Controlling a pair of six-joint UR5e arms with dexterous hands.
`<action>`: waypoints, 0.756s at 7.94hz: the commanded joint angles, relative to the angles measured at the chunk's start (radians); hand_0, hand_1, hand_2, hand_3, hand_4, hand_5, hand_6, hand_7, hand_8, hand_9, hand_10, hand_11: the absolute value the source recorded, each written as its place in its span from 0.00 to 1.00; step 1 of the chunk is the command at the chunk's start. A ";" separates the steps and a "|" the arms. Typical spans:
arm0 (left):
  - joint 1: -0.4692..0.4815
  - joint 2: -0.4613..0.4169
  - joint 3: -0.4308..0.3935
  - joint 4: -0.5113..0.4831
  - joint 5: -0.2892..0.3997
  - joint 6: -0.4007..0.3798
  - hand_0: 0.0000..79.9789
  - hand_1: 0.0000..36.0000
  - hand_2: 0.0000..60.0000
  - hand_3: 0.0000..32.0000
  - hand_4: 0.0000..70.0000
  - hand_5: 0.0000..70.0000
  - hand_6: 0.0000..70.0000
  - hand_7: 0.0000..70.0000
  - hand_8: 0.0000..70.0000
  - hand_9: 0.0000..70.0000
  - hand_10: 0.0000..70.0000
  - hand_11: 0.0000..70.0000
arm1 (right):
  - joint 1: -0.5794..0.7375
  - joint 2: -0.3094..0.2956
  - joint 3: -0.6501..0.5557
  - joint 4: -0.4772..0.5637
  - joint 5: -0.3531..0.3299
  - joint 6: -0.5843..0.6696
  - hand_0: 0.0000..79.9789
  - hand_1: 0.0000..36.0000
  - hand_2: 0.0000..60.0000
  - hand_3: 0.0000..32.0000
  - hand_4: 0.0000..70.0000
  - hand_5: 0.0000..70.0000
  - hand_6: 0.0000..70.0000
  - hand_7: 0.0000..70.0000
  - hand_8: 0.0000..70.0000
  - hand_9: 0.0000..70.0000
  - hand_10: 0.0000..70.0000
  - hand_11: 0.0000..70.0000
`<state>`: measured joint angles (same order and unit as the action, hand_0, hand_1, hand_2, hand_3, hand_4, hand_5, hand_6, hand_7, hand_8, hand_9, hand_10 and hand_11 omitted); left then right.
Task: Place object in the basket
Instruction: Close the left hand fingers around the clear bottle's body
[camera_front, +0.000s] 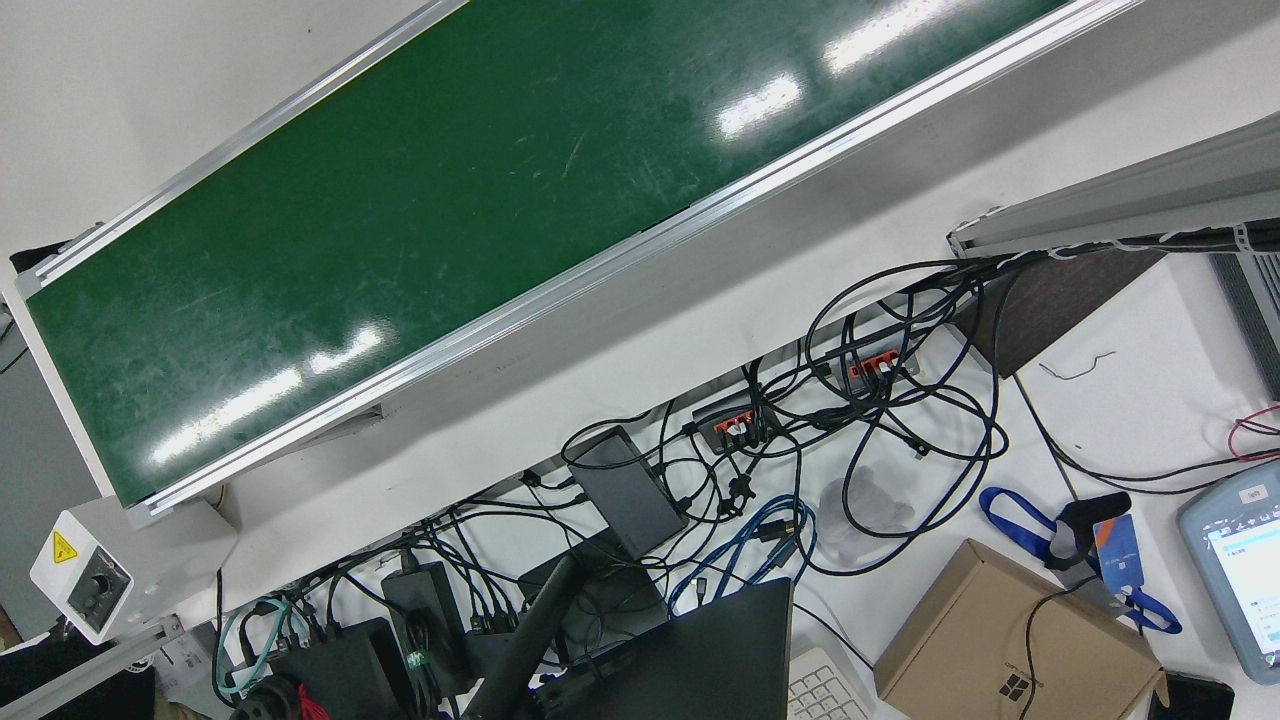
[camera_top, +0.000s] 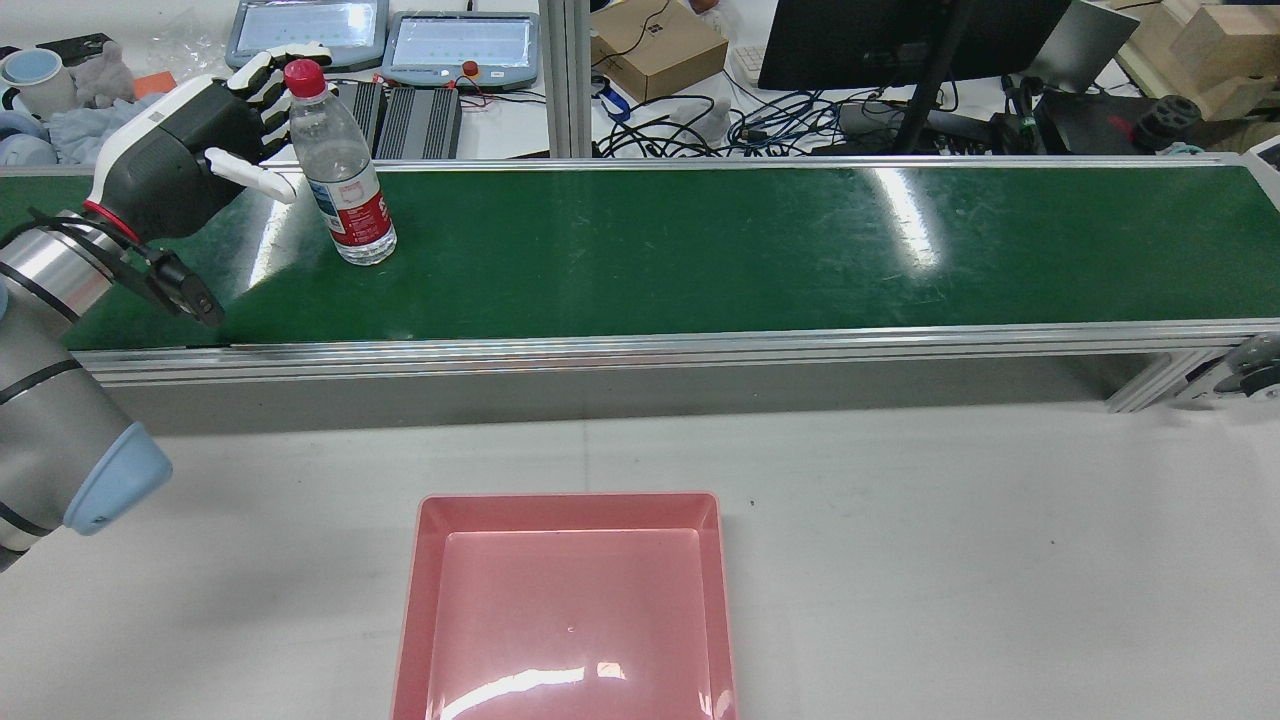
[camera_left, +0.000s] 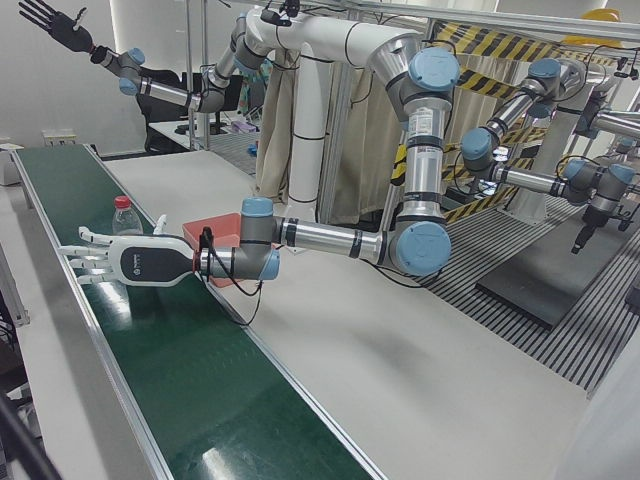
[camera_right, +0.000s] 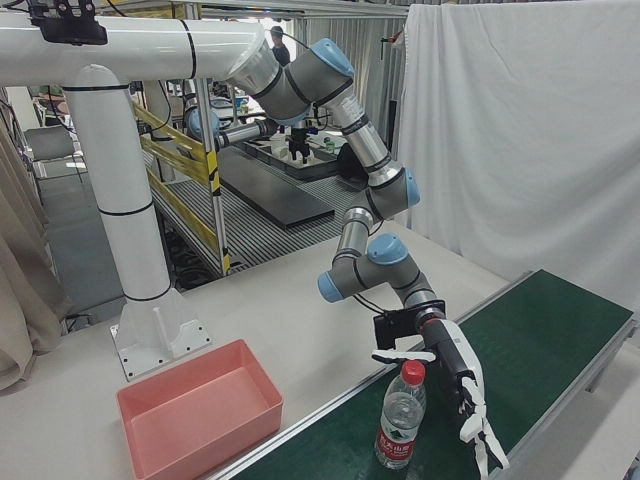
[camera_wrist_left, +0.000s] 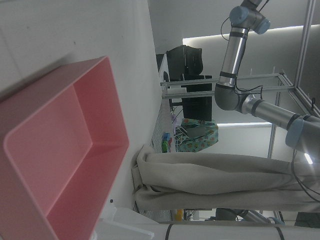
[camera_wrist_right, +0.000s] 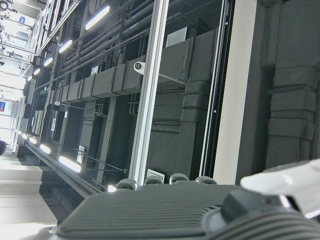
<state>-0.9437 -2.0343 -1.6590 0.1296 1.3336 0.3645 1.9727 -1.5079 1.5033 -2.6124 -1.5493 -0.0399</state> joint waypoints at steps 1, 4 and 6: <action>0.011 -0.014 0.002 0.008 -0.001 0.002 0.69 0.15 0.00 0.31 0.11 0.46 0.07 0.06 0.17 0.18 0.08 0.13 | 0.000 0.000 0.000 0.000 0.000 0.000 0.00 0.00 0.00 0.00 0.00 0.00 0.00 0.00 0.00 0.00 0.00 0.00; 0.025 -0.012 0.002 0.008 0.001 0.014 0.68 0.13 0.00 0.29 0.10 0.46 0.07 0.06 0.17 0.18 0.08 0.14 | 0.000 0.000 0.000 0.000 0.000 0.000 0.00 0.00 0.00 0.00 0.00 0.00 0.00 0.00 0.00 0.00 0.00 0.00; 0.026 -0.007 0.025 0.040 -0.001 0.016 0.69 0.15 0.00 0.16 0.12 0.56 0.09 0.09 0.23 0.26 0.12 0.20 | 0.000 0.000 0.002 0.000 0.000 0.000 0.00 0.00 0.00 0.00 0.00 0.00 0.00 0.00 0.00 0.00 0.00 0.00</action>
<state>-0.9193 -2.0445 -1.6559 0.1394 1.3342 0.3772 1.9727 -1.5079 1.5033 -2.6124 -1.5493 -0.0399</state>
